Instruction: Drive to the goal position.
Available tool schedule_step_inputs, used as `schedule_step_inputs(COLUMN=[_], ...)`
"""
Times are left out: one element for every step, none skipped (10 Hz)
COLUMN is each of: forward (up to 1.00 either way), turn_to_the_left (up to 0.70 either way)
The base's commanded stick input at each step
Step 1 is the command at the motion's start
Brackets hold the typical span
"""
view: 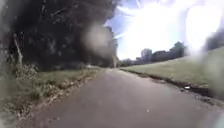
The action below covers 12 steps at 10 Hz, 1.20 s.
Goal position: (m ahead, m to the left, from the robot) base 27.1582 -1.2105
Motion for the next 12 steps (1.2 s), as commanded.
schedule_step_inputs(forward=[0.7,0.7,0.7,0.7,0.7,0.7,0.7,0.7,0.7,0.7,0.7,0.7], turn_to_the_left=[0.0,0.0,0.0,0.0,0.0,0.0,-0.01,-0.11,-0.14,-0.14,-0.14,-0.14])
